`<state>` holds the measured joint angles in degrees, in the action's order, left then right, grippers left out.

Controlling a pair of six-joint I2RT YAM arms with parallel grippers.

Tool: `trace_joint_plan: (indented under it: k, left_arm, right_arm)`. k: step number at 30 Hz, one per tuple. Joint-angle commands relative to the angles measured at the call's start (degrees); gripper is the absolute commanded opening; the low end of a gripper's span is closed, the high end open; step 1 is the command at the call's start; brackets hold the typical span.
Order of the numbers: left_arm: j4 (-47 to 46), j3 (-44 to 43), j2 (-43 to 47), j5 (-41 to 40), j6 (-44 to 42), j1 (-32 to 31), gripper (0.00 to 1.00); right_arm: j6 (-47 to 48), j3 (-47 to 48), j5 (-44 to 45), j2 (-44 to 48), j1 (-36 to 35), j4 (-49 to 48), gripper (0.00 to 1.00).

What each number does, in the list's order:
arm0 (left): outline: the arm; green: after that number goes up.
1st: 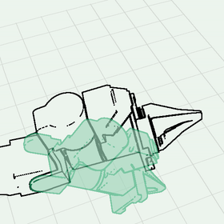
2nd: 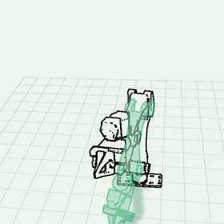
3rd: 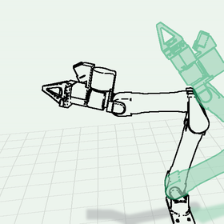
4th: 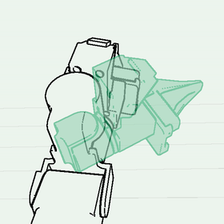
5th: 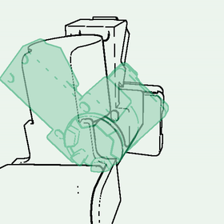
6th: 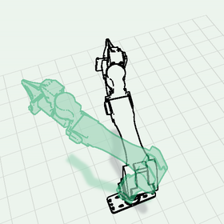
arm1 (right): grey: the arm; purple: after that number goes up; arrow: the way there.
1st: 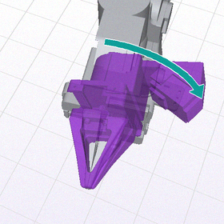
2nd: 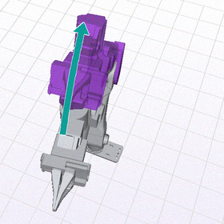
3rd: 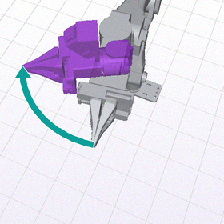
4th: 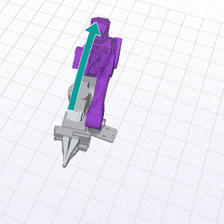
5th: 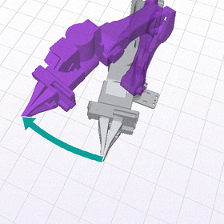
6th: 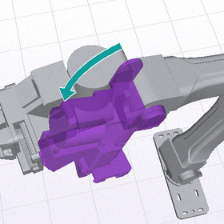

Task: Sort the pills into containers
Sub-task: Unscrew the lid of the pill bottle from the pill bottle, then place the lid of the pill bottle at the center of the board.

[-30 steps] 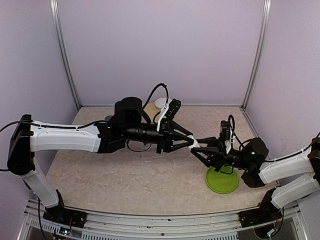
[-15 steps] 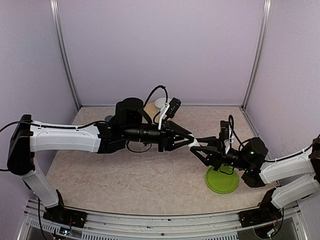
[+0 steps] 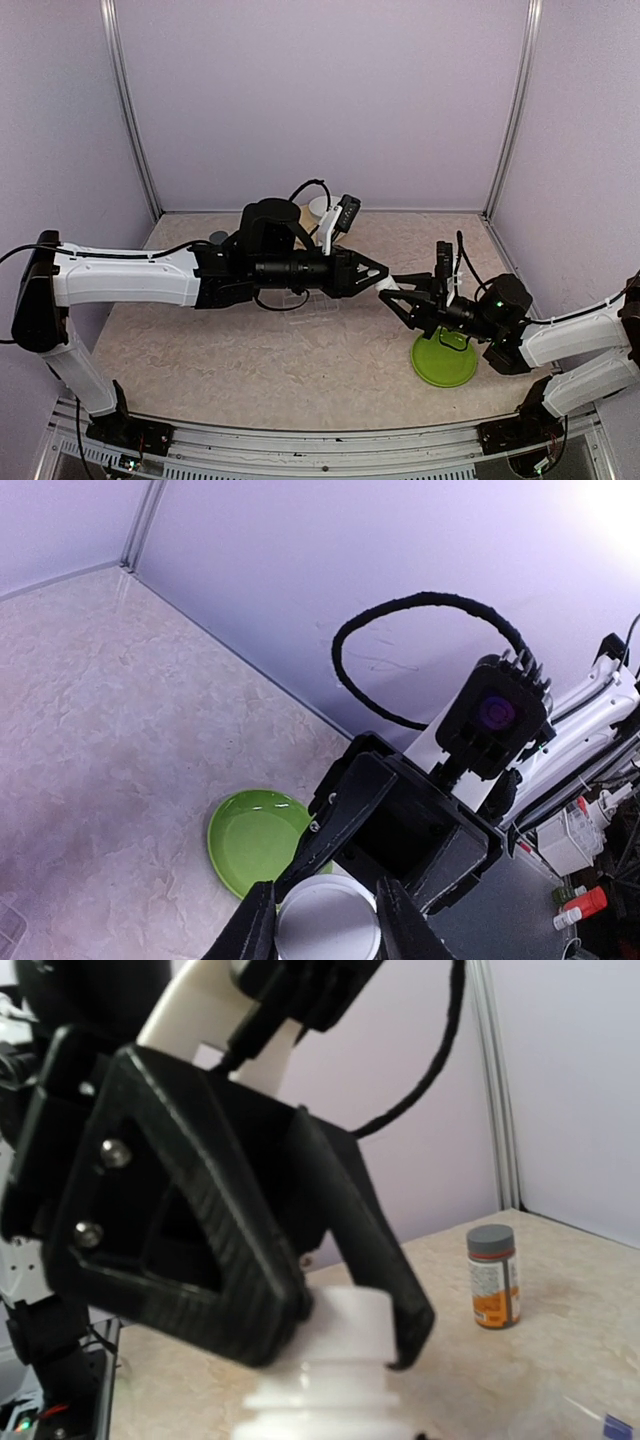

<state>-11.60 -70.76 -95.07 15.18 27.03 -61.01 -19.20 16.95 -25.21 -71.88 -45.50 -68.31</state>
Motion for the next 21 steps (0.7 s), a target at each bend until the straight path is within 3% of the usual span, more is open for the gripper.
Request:
trace_joint_plan:
  k: [1, 11, 21]
  left_arm:
    - [1.63, -1.19, 1.26, -8.24, 3.94, -0.66, 0.33]
    - [2.53, -1.76, 2.45, -14.32, 7.8, -1.17, 0.33]
    - [2.12, 2.57, 6.26, -20.84, 6.04, -0.39, 0.34]
  right_arm:
    - [1.53, 0.1, 0.38, 1.44, -0.03, -0.26, 0.0]
    - [2.4, 0.28, 1.48, 1.35, -0.44, 0.86, 0.0]
    - [2.62, -0.46, 1.43, 2.66, -0.64, 0.9, 0.0]
